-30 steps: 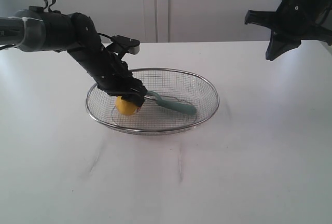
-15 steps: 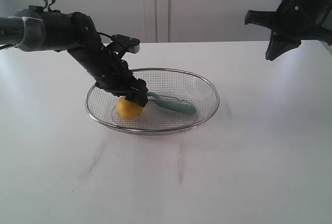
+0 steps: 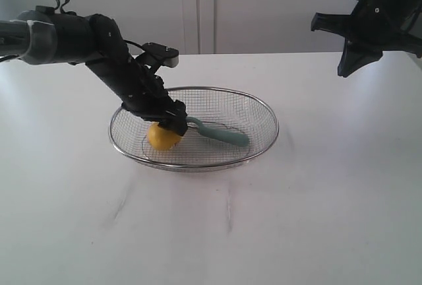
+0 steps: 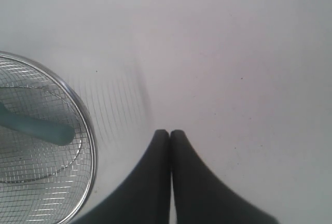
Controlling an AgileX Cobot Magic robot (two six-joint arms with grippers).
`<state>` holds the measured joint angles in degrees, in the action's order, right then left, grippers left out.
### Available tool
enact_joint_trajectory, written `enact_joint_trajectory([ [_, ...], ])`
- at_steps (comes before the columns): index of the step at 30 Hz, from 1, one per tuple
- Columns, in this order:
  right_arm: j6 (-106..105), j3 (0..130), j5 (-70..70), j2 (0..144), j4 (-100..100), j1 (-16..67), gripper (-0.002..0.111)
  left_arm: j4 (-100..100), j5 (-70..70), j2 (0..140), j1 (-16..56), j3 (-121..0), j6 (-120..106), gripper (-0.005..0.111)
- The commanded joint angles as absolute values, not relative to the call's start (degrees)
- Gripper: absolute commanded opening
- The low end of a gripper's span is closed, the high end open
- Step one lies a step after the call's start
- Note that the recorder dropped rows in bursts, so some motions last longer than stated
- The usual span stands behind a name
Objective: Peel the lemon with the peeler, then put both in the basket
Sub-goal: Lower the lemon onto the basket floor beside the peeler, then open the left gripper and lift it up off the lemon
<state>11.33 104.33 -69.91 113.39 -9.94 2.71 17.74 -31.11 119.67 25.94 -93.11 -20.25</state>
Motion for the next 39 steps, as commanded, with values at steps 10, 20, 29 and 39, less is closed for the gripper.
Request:
enact_joint_trajectory([
  [10,11.4,104.5,-70.0,112.7,-9.5,2.3,0.0,17.5,-32.8,111.8,26.1,-93.3,-20.7,0.071],
  [20,11.4,104.5,-70.0,112.7,-9.5,2.3,0.0,11.4,-37.8,109.4,25.9,-93.4,-11.7,0.0],
  [29,11.4,104.5,-70.0,112.7,-9.5,2.3,0.0,11.4,-38.6,108.6,25.9,-93.4,-9.8,0.0],
  [39,11.4,104.5,-70.0,112.7,-9.5,2.3,0.0,2.9,-42.7,105.9,25.6,-93.4,-2.8,0.0],
])
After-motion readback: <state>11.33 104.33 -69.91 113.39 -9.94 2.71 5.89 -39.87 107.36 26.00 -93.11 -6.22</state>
